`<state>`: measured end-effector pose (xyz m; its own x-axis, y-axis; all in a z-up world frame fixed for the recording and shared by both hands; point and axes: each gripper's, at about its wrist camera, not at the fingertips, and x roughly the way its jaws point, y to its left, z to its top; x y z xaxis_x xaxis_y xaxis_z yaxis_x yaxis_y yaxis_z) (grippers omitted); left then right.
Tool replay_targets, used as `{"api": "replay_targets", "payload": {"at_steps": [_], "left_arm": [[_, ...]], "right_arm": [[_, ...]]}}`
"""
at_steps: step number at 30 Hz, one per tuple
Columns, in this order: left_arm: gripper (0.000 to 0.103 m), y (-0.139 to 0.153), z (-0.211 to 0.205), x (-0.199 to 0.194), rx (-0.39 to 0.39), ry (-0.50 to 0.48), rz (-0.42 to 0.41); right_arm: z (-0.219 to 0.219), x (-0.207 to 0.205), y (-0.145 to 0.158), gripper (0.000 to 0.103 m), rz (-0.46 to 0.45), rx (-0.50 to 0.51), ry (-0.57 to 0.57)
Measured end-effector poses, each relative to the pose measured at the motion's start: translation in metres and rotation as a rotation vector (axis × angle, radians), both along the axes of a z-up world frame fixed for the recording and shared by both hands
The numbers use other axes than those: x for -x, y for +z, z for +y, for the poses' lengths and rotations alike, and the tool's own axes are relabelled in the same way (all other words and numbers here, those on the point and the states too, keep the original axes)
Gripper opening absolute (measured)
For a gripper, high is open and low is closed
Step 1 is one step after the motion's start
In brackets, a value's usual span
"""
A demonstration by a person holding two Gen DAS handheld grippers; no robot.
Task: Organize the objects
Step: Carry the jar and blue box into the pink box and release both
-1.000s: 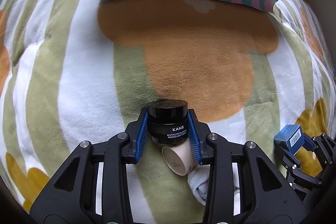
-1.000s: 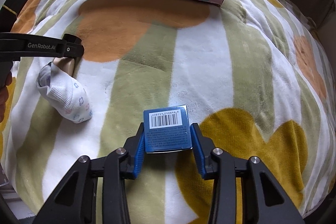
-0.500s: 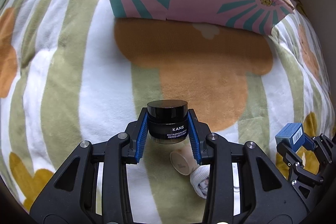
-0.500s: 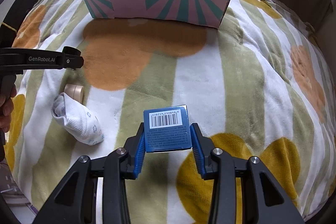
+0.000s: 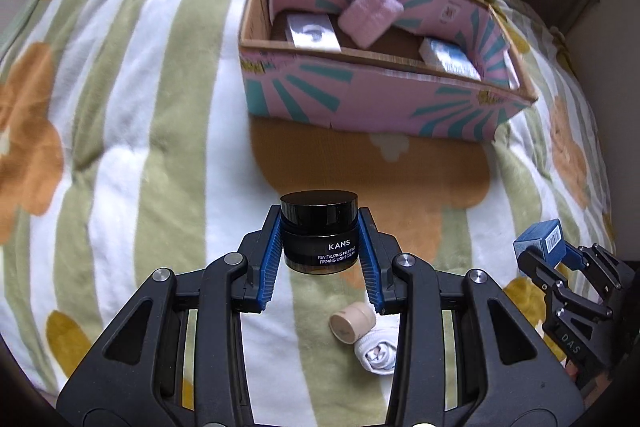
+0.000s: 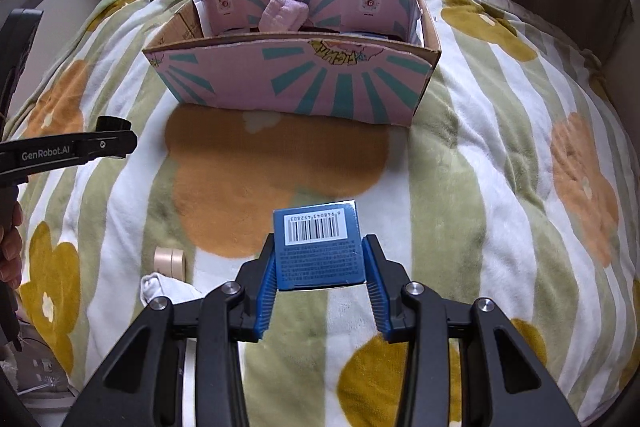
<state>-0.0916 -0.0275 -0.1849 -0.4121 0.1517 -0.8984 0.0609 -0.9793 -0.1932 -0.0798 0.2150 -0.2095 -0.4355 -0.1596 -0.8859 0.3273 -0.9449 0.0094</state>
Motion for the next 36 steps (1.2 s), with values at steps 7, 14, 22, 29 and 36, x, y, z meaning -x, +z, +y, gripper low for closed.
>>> {"api": "replay_targets", "payload": {"at_steps": [7,14,22,29,36], "left_arm": [[0.032,0.043,-0.015,0.031,0.001,-0.022,0.052],[0.032,0.066,-0.013,0.075,0.005,-0.052,0.102],[0.032,0.057,0.010,0.131,0.007,-0.128,0.088],[0.032,0.021,0.026,0.181,-0.004,-0.196,-0.005],[0.032,-0.004,0.036,0.192,-0.032,-0.227,-0.048]], "right_arm": [[-0.007,0.044,0.044,0.037,0.041,0.029,0.017],[-0.024,0.107,0.080,0.037,0.105,0.044,0.049],[-0.050,0.174,0.076,0.037,0.075,0.067,0.087],[-0.065,0.224,0.046,0.037,-0.051,0.115,0.113],[-0.068,0.245,0.022,0.037,-0.115,0.124,0.109]]}}
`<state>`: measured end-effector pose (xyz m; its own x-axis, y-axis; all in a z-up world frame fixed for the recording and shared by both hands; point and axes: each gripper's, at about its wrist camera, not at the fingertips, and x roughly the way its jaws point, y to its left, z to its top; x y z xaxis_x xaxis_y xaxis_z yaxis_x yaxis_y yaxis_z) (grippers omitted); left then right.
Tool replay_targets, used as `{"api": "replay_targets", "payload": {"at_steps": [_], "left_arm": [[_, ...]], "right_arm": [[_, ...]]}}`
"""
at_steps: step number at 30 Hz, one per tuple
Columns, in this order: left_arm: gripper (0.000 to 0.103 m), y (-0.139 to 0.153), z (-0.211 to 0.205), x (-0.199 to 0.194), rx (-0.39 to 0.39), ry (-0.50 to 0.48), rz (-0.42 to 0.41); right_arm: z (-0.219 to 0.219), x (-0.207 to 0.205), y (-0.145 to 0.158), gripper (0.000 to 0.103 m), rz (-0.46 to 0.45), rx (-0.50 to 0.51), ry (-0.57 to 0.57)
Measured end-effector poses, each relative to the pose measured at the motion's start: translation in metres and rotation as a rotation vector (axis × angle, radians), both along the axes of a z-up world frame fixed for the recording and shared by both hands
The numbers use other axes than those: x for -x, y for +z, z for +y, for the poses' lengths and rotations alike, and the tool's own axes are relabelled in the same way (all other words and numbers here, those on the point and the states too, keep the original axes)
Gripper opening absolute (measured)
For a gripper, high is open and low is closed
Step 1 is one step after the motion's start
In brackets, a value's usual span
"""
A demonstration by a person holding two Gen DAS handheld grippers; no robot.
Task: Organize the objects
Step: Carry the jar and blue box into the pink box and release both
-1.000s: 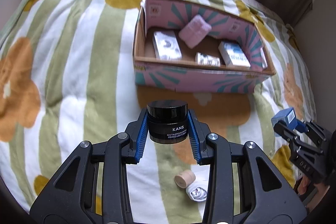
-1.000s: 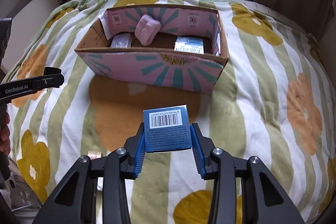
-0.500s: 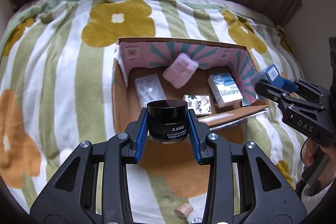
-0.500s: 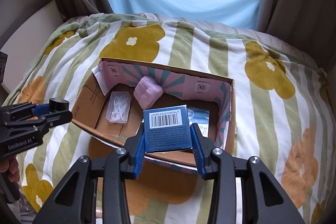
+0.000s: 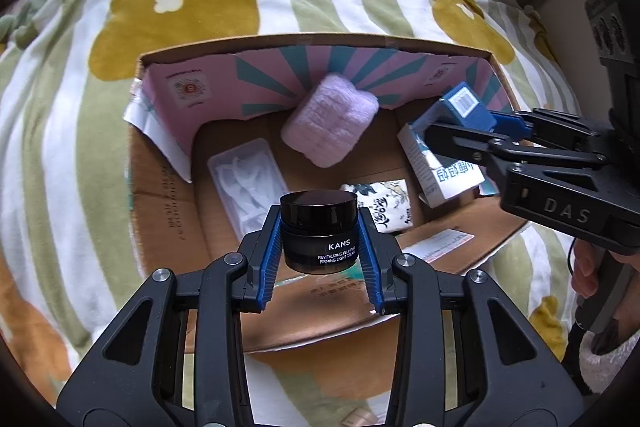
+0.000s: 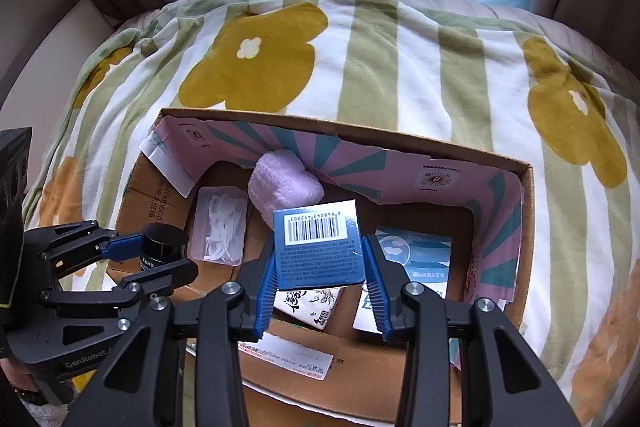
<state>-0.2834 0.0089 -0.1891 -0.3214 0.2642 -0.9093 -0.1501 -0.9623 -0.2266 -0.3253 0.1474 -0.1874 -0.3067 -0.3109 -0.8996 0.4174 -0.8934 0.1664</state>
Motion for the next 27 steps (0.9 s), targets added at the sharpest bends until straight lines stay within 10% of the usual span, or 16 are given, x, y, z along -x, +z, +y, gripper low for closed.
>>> {"api": "replay_targets", "payload": {"at_steps": [9,12,14,15,16,27], "left_arm": [[0.033,-0.004,0.007,0.001,0.021,-0.010,0.003],[0.036,-0.003,0.008,0.004,0.028,-0.015,-0.004],[0.058,-0.001,0.011,0.002,0.047,-0.029,0.006],[0.098,0.000,0.010,0.002,0.057,-0.029,0.011],[0.102,0.002,0.010,0.000,0.069,-0.019,0.026],[0.103,0.008,0.008,-0.016,0.051,0.012,0.049]], "right_arm": [[-0.008,0.010,-0.008,0.038,-0.052,0.036,0.018],[-0.007,0.017,-0.008,0.055,-0.079,0.063,-0.008],[-0.003,0.019,-0.003,0.074,-0.065,0.084,-0.034],[0.001,0.020,0.000,0.075,-0.061,0.099,-0.049],[0.004,0.020,0.002,0.075,-0.061,0.113,-0.063],[0.024,0.006,0.012,0.075,-0.028,0.113,-0.111]]}}
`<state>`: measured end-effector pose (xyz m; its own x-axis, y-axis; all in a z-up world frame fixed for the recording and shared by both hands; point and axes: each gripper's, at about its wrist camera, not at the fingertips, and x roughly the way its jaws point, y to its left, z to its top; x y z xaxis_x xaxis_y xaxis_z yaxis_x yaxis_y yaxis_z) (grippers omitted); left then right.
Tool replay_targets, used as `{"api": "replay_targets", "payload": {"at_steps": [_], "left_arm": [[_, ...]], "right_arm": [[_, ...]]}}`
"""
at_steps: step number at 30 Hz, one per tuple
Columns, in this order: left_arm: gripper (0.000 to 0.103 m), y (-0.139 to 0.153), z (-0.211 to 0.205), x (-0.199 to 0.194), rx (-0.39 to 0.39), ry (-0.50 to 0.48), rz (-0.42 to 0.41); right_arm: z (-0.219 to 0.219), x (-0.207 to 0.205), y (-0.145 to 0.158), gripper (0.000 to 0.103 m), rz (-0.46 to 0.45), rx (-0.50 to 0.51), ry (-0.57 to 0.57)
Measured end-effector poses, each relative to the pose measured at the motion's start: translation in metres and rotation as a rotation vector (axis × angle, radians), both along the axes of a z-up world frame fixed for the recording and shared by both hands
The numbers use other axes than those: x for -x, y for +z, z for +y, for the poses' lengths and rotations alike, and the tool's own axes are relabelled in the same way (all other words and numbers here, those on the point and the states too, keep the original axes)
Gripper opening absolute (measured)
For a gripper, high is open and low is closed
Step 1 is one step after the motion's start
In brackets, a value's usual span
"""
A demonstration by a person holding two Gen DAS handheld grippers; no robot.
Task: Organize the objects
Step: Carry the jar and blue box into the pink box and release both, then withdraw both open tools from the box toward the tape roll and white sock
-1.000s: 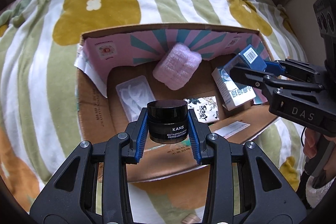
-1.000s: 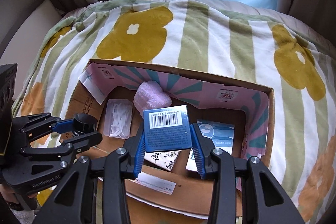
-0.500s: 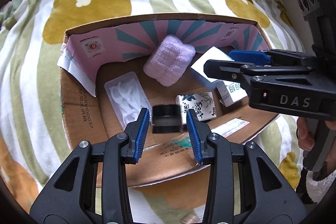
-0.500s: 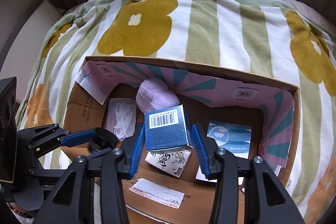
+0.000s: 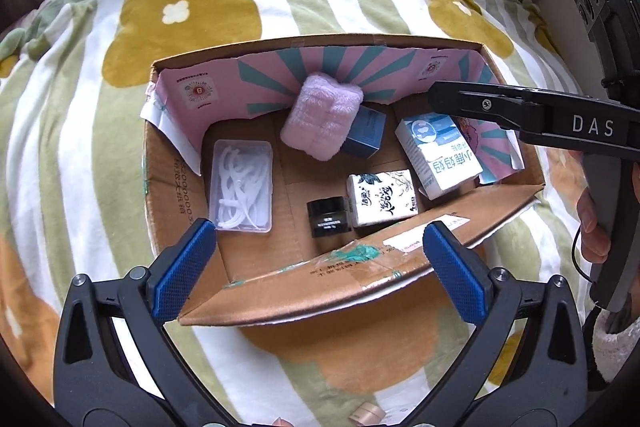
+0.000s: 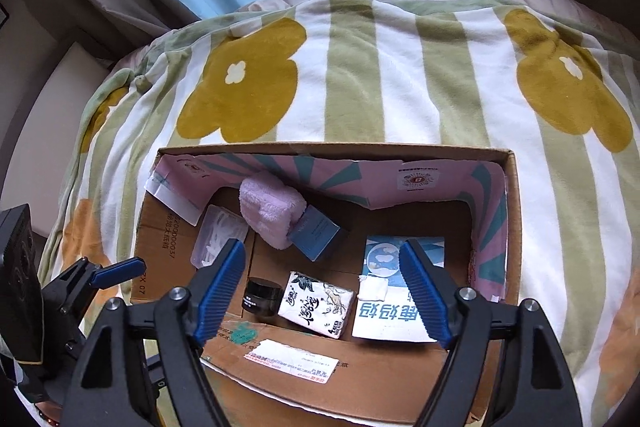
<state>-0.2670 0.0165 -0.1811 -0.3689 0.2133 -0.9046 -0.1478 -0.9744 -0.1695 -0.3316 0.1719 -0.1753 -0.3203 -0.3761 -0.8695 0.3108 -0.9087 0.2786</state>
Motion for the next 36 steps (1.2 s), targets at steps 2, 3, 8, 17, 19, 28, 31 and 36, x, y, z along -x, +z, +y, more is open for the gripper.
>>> {"api": "replay_targets", "payload": {"at_steps": [2,3,8,17,19,28,31,36], "left_arm": [[0.103,0.003,0.001,-0.006,-0.001,-0.001,0.008],[0.103,0.004,0.002,-0.008,-0.002,-0.002,0.009],[0.103,0.012,0.002,-0.020,-0.008,-0.001,0.018],[0.103,0.022,-0.002,-0.042,0.004,0.002,0.029],[0.103,0.023,-0.003,-0.046,0.000,0.003,0.030],[0.103,0.034,-0.006,-0.069,0.002,-0.001,0.041],[0.103,0.038,-0.010,-0.079,0.020,-0.002,0.053],[0.103,0.039,-0.018,-0.094,0.052,-0.005,0.049]], "right_arm": [[0.001,-0.004,0.002,0.075,0.004,0.003,-0.004],[0.002,-0.006,0.002,0.075,0.005,0.003,-0.005],[0.003,-0.018,0.008,0.080,0.017,0.017,-0.010],[0.008,-0.041,0.019,0.096,0.037,0.043,-0.031],[0.009,-0.044,0.022,0.096,0.046,0.044,-0.034],[0.019,-0.068,0.038,0.102,0.087,0.059,-0.048],[0.025,-0.082,0.044,0.102,0.128,0.050,-0.028],[0.030,-0.114,0.045,0.102,0.119,0.041,0.071]]}}
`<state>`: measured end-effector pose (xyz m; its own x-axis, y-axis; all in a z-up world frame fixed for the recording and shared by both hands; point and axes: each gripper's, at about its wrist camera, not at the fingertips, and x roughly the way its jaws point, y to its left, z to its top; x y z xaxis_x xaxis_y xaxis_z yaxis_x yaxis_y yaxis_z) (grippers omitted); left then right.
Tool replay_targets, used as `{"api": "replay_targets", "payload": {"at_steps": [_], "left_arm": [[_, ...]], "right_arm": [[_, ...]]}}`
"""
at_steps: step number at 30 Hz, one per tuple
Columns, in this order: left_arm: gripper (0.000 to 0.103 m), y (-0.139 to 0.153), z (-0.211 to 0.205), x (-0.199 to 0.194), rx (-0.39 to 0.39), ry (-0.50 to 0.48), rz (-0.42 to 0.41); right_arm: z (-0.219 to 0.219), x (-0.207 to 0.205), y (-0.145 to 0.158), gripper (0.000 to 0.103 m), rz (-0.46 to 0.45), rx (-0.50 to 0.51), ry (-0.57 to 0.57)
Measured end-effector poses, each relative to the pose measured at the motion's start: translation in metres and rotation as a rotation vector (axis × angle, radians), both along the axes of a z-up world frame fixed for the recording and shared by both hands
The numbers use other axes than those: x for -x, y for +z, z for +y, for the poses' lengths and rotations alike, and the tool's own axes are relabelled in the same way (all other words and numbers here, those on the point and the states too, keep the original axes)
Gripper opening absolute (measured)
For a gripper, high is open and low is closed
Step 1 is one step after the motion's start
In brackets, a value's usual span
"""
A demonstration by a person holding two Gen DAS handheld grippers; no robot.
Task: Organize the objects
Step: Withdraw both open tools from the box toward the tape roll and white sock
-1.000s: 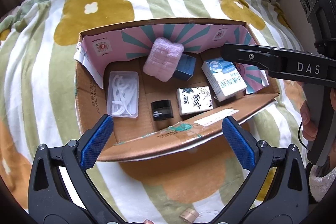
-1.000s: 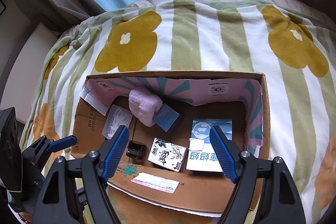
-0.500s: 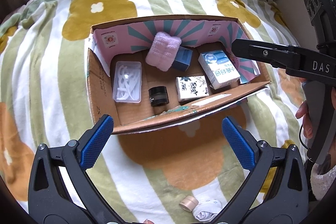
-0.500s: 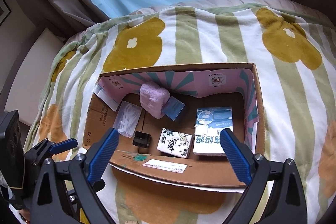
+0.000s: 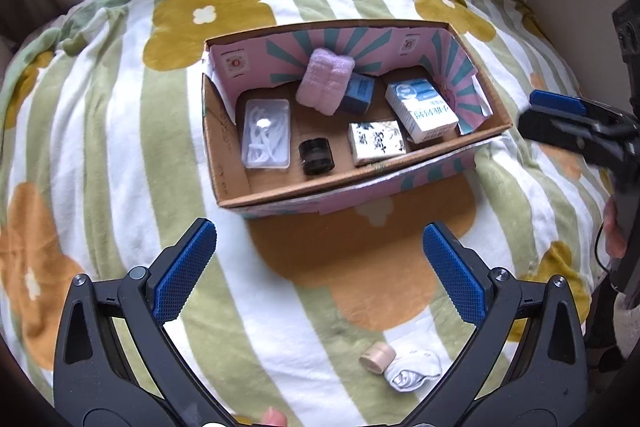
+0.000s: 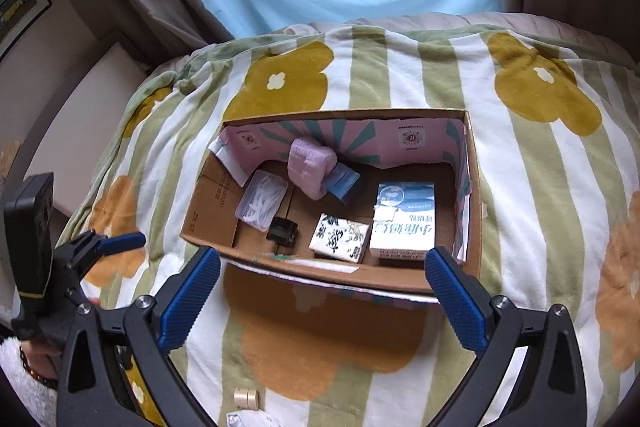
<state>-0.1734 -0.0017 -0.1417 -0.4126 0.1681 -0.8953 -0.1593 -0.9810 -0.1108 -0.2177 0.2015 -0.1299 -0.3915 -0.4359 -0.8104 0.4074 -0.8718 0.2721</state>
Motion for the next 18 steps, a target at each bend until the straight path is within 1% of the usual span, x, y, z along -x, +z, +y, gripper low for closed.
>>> {"api": "replay_targets", "payload": {"at_steps": [3,5,8,11,15,18], "left_arm": [[0.103,-0.002,-0.004,-0.012,-0.009,-0.013,-0.013],[0.103,-0.007,-0.008,-0.021,-0.024,-0.016,-0.034],[0.103,-0.024,-0.013,-0.034,-0.036,-0.024,-0.106],[0.103,-0.038,-0.015,-0.049,-0.029,-0.024,-0.157],[0.103,-0.055,-0.012,-0.069,-0.018,-0.019,-0.205],[0.101,-0.069,-0.004,-0.081,-0.038,-0.017,-0.234]], "right_arm": [[0.000,-0.028,-0.001,0.102,0.041,-0.068,0.050],[-0.001,-0.045,-0.004,0.102,0.045,-0.088,0.090],[-0.001,-0.068,-0.013,0.102,0.048,-0.107,0.145],[-0.005,-0.092,-0.025,0.102,0.058,-0.150,0.214],[-0.010,-0.116,-0.042,0.102,0.036,-0.147,0.303],[-0.018,-0.135,-0.056,0.102,0.021,-0.148,0.364]]}}
